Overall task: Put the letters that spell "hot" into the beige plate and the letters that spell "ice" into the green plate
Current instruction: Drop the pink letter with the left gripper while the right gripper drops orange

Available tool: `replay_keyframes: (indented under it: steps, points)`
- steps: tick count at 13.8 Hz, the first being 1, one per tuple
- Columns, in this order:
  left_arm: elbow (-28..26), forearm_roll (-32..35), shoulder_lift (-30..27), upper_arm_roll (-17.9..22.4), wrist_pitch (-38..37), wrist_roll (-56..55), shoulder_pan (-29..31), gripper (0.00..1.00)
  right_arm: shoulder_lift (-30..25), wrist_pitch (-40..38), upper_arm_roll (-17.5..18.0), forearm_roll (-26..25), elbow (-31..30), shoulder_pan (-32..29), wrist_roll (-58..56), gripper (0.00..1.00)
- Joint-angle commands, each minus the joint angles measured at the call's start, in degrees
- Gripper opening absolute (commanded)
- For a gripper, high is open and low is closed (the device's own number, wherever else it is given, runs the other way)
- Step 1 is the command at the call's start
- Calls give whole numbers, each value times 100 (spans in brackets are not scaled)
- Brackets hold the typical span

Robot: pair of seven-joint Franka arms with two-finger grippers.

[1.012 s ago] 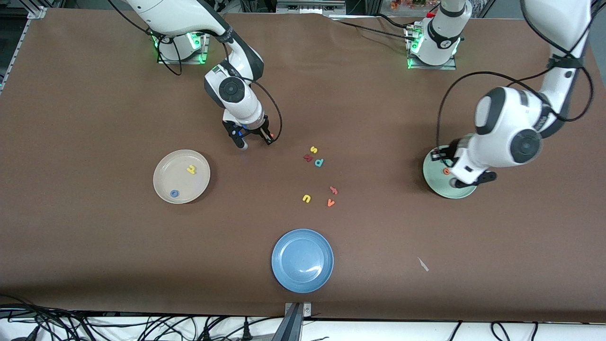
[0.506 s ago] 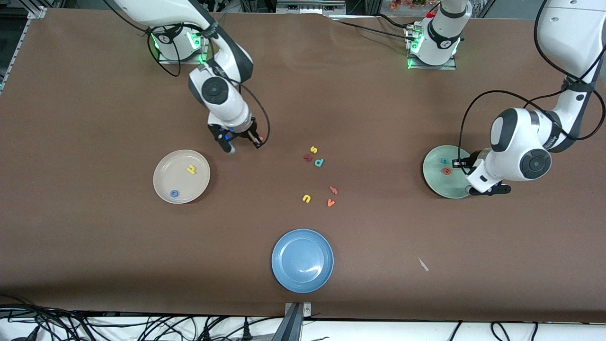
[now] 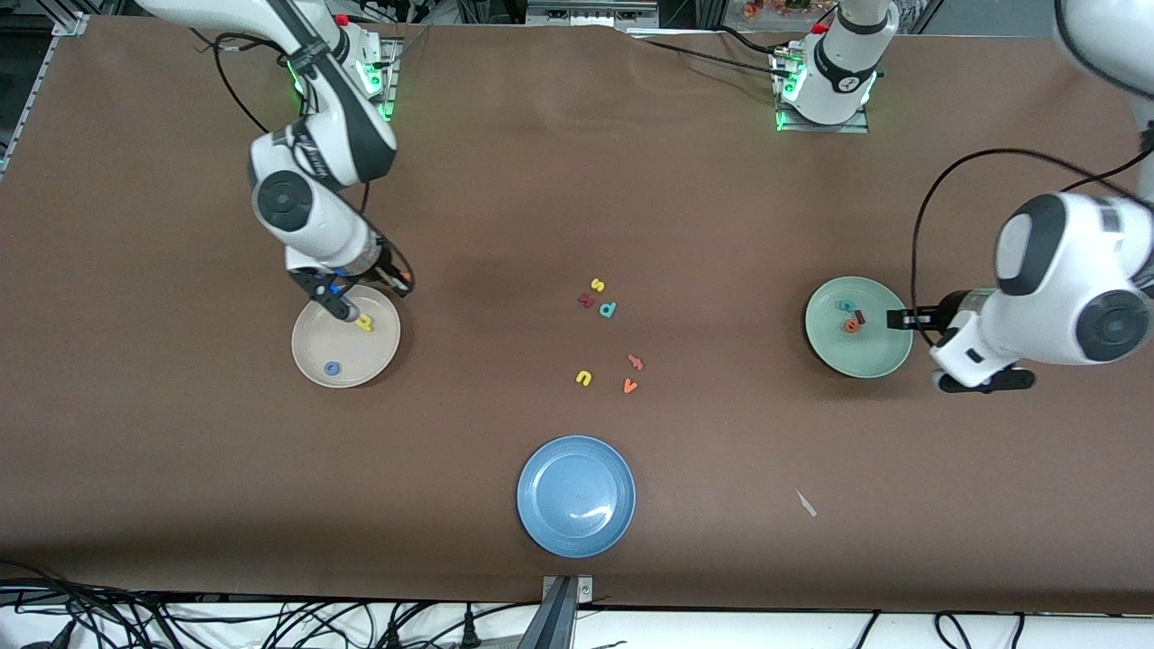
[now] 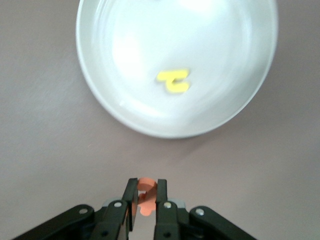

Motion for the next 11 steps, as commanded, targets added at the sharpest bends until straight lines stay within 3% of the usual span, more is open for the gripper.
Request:
replay_keyframes:
  steps: [1,3,4,5,6,8,11]
  points:
    - [813,-31,93,-1,-447,79,-133,100,-170,-201,140,58,-65,-441,-806,8]
    - [1270,-31,102,8,-685,70,-247,100,-126,-201,131,59,-65,-583,-1054,9]
    - [1429,-31,102,8,-720,53,-265,100,-109,-192,140,59,-65,-583,-1054,20]
    - [1561,-40,102,8,-729,44,-300,100,-109,-192,140,67,-65,-583,-1054,51]
    - [1745,-40,119,8,-730,44,-343,100,-117,-192,131,67,-65,-600,-1054,66]
    - [2079,-66,207,78,-729,44,-544,100,-117,-192,131,67,-56,-618,-1054,72]
    - [2116,-319,128,937,-730,114,-1204,100,-161,-192,114,76,-30,-636,-1054,72]
